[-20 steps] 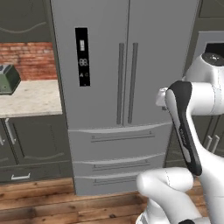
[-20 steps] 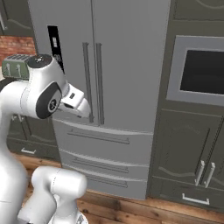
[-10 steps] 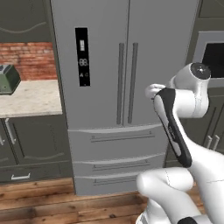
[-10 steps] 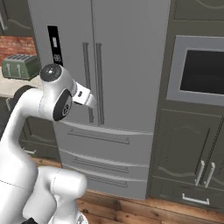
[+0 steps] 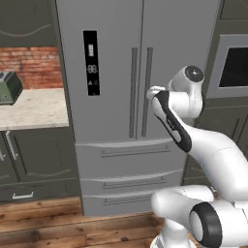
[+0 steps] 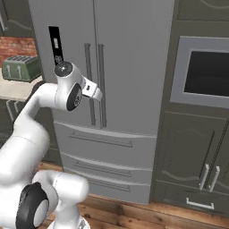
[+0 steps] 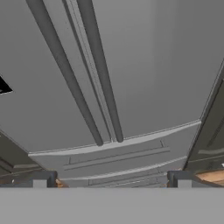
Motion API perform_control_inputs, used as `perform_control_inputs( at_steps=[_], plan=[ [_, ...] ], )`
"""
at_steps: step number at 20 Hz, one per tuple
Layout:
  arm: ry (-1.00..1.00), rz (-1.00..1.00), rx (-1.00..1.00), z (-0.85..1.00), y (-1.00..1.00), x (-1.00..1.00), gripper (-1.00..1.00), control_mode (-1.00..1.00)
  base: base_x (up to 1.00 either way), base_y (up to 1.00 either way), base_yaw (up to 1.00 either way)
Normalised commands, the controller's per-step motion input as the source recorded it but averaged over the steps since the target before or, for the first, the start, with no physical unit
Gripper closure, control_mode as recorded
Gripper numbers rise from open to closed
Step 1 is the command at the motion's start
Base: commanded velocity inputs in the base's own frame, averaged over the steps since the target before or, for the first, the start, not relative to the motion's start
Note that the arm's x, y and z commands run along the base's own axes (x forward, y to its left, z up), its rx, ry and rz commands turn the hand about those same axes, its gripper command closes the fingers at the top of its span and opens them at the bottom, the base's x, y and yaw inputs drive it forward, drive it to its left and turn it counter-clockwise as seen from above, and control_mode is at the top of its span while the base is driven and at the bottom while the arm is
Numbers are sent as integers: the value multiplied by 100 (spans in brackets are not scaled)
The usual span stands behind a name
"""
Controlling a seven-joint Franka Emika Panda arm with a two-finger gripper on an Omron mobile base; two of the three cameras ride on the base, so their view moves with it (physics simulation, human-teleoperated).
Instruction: Move the hot dog bun to the plate on the dining table and place the condiment next to that plate. Then navigate to the fridge and take the sausage and place it on the plate as well.
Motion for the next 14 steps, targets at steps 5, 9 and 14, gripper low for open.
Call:
perform_control_inputs(
  at_steps=[5, 9, 14],
  plan=[
    [0, 0, 0, -9, 0, 93, -100, -100, 0, 0, 0],
    [0, 0, 0, -23, -2, 87, -100, -100, 0, 0, 0],
    [1, 0, 0, -33, -11, 74, -100, -100, 0, 0, 0]
  ],
)
